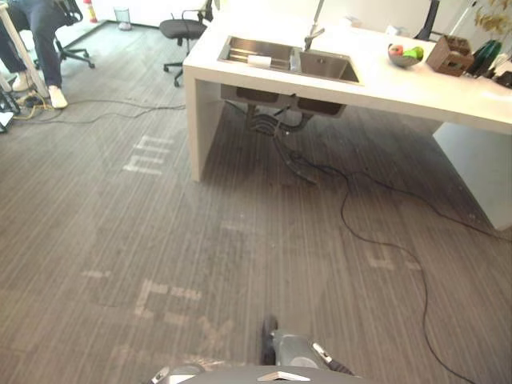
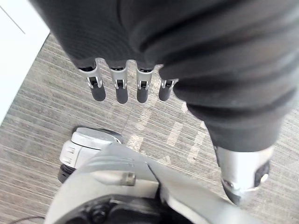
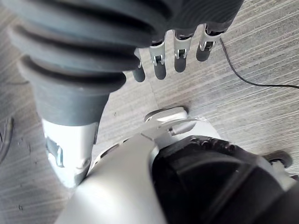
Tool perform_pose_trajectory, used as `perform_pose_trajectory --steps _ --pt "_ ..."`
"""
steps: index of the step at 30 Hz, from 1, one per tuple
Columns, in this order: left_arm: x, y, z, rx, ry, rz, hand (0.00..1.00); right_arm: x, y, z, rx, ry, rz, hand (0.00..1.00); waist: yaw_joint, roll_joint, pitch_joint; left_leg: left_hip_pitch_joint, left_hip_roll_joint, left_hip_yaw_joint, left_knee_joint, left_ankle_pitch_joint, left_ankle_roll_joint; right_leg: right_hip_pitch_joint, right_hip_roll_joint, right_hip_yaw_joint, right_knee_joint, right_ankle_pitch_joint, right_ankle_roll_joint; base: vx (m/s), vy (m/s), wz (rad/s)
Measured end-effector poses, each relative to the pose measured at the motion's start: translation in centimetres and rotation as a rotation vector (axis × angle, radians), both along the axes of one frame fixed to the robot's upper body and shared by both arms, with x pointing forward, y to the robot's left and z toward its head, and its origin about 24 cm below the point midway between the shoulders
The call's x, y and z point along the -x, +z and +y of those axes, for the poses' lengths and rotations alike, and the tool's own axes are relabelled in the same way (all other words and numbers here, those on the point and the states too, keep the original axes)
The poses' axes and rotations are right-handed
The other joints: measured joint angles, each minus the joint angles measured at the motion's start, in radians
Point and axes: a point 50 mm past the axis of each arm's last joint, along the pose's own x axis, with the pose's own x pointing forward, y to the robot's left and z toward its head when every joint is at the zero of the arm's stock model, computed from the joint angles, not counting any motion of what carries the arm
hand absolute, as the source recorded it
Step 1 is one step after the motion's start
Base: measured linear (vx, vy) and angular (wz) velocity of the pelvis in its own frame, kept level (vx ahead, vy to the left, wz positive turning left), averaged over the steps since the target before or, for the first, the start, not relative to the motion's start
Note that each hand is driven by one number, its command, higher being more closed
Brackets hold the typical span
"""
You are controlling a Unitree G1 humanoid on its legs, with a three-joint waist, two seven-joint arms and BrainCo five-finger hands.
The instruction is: Walk over to the sink, pick up the cup, carry it to the dishwasher, place the cup inside the dishwasher, then close the dishwasher door
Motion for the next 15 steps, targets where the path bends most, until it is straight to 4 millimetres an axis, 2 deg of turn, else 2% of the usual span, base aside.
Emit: perform_pose_trajectory --steps 2,3,4,5,6,7,8,9,10,11,12,14,15 --pt "0.0 0.0 0.0 0.001 0.022 -0.002 0.00 0.8 -0.1 0.1 -0.009 -0.019 0.011 0.00 -0.004 -0.001 -0.001 0.045 0.017 -0.019 0.028 -0.067 -0.016 0.003 -0.024 -0.008 0.083 -0.017 -0.010 0.53 -0.457 0.31" --pt "0.3 -0.2 -0.8 0.020 0.029 0.003 0.00 2.0 -0.1 -0.6 0.001 -0.053 0.033 0.00 -0.012 0.017 -0.017 0.099 0.067 -0.027 0.030 -0.111 -0.012 -0.030 -0.005 -0.038 0.232 -0.007 -0.020 0.69 -0.535 0.27" --pt "0.4 -0.2 -1.3 0.026 0.033 0.002 0.00 2.0 0.0 -1.2 0.014 -0.061 0.034 0.00 -0.010 0.043 -0.024 0.103 0.085 -0.048 0.082 -0.110 -0.018 -0.053 0.015 -0.044 0.315 -0.081 -0.049 0.62 -0.415 0.05" --pt "0.3 -0.2 -1.3 0.023 0.034 -0.002 0.00 2.0 0.0 -1.5 0.019 -0.071 0.034 0.00 -0.008 0.055 -0.030 0.082 0.089 -0.053 0.146 -0.105 -0.016 -0.064 0.028 -0.044 0.351 -0.118 -0.061 0.65 -0.434 -0.25" --pt "0.3 -0.3 -1.8 0.029 0.039 -0.001 0.00 1.9 0.1 -1.7 0.019 -0.080 0.043 0.00 -0.013 0.066 -0.037 0.030 0.098 -0.059 0.270 -0.061 -0.017 -0.060 0.048 -0.046 0.389 -0.170 -0.075 0.65 -0.446 -0.29" --pt "0.7 -0.3 -1.8 0.025 0.046 0.009 0.00 2.1 0.1 -2.0 0.019 -0.094 0.054 0.00 -0.022 0.083 -0.049 -0.013 0.111 -0.077 0.387 0.021 -0.010 -0.026 0.072 -0.059 0.384 -0.199 -0.095 0.75 -0.491 -0.21" --pt "0.7 -0.4 -1.9 0.026 0.045 0.011 0.00 2.2 0.1 -2.1 0.019 -0.097 0.061 0.00 -0.030 0.088 -0.052 -0.039 0.118 -0.082 0.457 0.081 -0.011 0.000 0.086 -0.063 0.370 -0.212 -0.101 0.58 -0.298 -0.12" --pt "0.7 -0.4 -2.0 0.015 0.035 0.012 0.00 2.3 0.1 -2.2 0.022 -0.095 0.064 0.00 -0.036 0.098 -0.057 -0.108 0.138 -0.079 0.612 0.237 -0.021 0.068 0.117 -0.065 0.310 -0.225 -0.113 0.68 -0.297 -0.08" --pt "0.5 -0.3 -2.1 0.005 0.026 -0.006 0.00 2.1 0.2 -2.3 0.027 -0.084 0.062 0.00 -0.030 0.105 -0.057 -0.196 0.172 -0.033 0.820 0.227 -0.008 0.160 0.155 -0.063 0.223 -0.226 -0.132 0.55 -0.213 -0.10" --pt "0.3 -0.3 -2.0 -0.004 0.028 -0.022 0.00 2.2 0.1 -2.3 0.028 -0.082 0.068 0.00 -0.026 0.103 -0.054 -0.234 0.181 -0.010 0.903 0.202 0.003 0.210 0.170 -0.061 0.175 -0.220 -0.137 0.56 -0.171 -0.15" --pt "-0.7 0.1 -1.5 -0.038 0.022 -0.084 0.00 2.3 0.0 -1.8 0.019 -0.060 0.083 0.00 -0.009 0.080 -0.044 -0.308 0.159 0.036 1.013 0.137 0.004 0.338 0.181 -0.057 0.063 -0.196 -0.136 0.54 -0.130 -0.17" --pt "-1.6 0.4 -1.2 -0.076 0.008 -0.143 0.00 2.0 -0.1 -1.5 0.010 -0.040 0.092 0.00 0.011 0.062 -0.038 -0.396 0.110 0.079 0.995 0.079 0.006 0.427 0.180 -0.043 -0.020 -0.184 -0.129 0.52 -0.077 -0.27" --pt "-2.5 0.8 -1.1 -0.105 -0.015 -0.199 0.00 0.9 0.1 -1.5 0.005 -0.036 0.077 0.00 0.027 0.056 -0.018 -0.459 0.077 0.138 0.921 0.031 0.019 0.484 0.170 -0.023 -0.056 -0.180 -0.124 0.41 0.005 -0.39"
